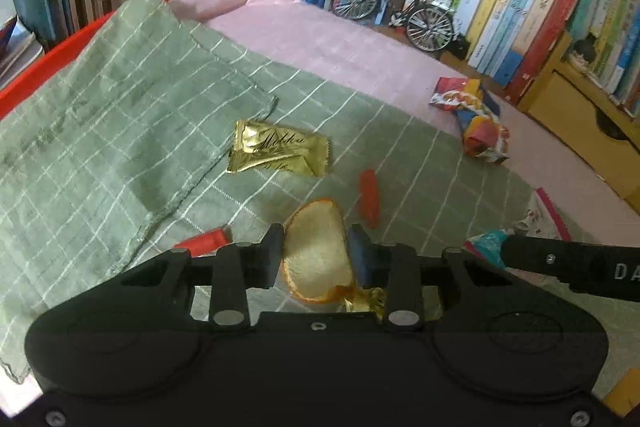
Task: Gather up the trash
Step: 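Carry the pink wrapper and bread crust off the bed over the black bin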
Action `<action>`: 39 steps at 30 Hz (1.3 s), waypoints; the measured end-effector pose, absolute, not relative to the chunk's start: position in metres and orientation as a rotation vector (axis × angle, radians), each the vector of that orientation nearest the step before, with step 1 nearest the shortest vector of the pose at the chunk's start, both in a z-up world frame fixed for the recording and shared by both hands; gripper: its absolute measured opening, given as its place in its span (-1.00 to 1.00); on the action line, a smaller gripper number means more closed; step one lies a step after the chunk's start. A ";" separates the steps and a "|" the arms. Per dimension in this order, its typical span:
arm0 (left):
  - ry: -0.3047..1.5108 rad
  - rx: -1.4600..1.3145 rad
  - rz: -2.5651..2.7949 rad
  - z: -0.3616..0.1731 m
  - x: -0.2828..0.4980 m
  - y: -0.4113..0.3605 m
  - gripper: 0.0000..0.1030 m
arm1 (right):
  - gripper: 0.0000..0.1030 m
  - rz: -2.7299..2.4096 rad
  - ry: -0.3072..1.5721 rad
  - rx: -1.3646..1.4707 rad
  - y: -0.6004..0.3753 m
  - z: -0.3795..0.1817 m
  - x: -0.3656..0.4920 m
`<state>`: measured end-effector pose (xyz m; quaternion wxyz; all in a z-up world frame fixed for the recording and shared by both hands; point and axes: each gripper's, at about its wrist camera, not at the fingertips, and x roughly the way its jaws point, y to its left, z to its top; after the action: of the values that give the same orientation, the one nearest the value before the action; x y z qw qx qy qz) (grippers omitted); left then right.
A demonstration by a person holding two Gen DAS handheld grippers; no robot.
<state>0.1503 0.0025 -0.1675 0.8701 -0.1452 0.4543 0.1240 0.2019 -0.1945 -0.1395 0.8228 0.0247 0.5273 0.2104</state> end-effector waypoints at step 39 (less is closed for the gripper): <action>0.869 -0.180 0.061 -0.065 -0.069 0.018 -0.36 | -0.01 0.420 0.982 0.060 -0.167 -0.045 -0.021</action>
<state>-0.0689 0.0182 -0.0651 0.9028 -0.0869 0.4203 0.0295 -0.0208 -0.1675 -0.0448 0.8603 0.0284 0.4678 0.2003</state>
